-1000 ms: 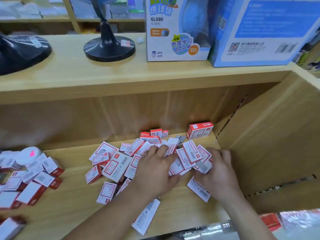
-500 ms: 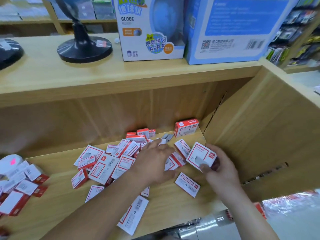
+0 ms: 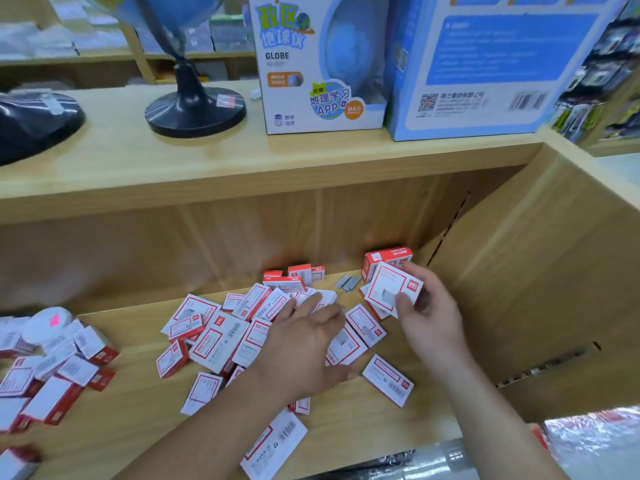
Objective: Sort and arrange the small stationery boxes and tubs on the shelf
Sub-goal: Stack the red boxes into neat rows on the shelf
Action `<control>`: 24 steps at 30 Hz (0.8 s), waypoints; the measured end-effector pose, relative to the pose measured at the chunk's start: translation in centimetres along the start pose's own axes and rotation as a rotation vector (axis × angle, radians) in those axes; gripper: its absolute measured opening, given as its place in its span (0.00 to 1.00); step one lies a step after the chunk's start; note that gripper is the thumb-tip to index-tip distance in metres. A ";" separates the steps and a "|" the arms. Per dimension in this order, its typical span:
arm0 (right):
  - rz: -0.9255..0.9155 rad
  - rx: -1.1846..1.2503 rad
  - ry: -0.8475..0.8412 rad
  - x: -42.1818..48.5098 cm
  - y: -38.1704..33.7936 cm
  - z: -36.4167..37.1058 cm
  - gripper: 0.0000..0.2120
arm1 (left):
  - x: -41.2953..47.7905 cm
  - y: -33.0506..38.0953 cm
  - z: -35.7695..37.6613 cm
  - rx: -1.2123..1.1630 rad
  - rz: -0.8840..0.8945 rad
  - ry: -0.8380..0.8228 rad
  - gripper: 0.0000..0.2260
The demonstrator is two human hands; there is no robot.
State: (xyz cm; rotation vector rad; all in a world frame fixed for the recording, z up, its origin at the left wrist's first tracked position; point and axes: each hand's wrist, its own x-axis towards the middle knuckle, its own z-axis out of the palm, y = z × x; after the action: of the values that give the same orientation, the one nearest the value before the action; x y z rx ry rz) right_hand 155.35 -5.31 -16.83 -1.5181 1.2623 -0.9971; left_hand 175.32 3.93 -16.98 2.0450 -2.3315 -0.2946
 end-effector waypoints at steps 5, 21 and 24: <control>0.062 0.039 -0.019 -0.5 1.4 1.0 0.19 | -0.5 -0.6 0.0 0.033 -0.046 0.122 0.34; 0.182 -0.155 -0.032 -0.8 2.6 -1.0 0.11 | -0.8 -2.3 0.0 -0.104 0.016 0.191 0.11; 0.141 -0.381 -0.061 -0.2 2.9 -1.1 0.10 | 0.1 -2.5 -0.9 -0.138 -0.040 0.235 0.21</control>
State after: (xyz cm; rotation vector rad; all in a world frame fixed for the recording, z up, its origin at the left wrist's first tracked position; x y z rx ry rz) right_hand 153.55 -5.51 -19.33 -1.7008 1.5552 -0.6371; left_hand 177.83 3.46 -16.54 1.9465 -2.0758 -0.1971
